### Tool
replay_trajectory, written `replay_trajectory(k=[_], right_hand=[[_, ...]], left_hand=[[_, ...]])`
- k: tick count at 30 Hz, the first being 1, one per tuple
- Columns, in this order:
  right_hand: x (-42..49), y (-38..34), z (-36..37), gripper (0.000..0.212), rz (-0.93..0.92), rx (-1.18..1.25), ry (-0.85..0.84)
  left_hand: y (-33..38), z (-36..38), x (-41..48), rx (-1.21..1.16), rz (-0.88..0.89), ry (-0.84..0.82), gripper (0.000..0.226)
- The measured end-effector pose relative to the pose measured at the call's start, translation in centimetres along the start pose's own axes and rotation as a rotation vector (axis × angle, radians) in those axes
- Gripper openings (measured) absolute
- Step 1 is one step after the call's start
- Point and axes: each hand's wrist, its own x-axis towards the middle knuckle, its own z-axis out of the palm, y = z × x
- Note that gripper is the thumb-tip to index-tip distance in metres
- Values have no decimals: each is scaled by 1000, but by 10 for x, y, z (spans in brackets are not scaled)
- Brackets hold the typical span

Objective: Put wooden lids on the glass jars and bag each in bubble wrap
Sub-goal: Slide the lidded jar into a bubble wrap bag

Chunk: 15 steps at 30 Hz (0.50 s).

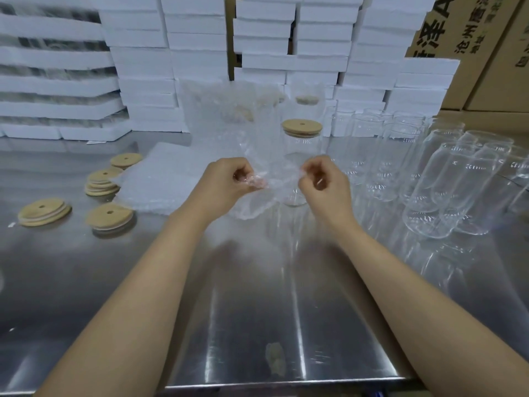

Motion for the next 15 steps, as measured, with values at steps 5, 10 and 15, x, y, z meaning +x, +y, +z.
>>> replay_trajectory(k=[5, 10, 15], right_hand=[[15, -5, -12, 40, -287, -104, 209], [25, 6, -11, 55, -155, -247, -96], [30, 9, -5, 65, -78, -100, -58]], left_hand=[[-5, 13, -1, 292, 109, -87, 8], [-2, 37, -5, 449, 138, -304, 25], [-4, 33, -7, 437, 103, -350, 24]])
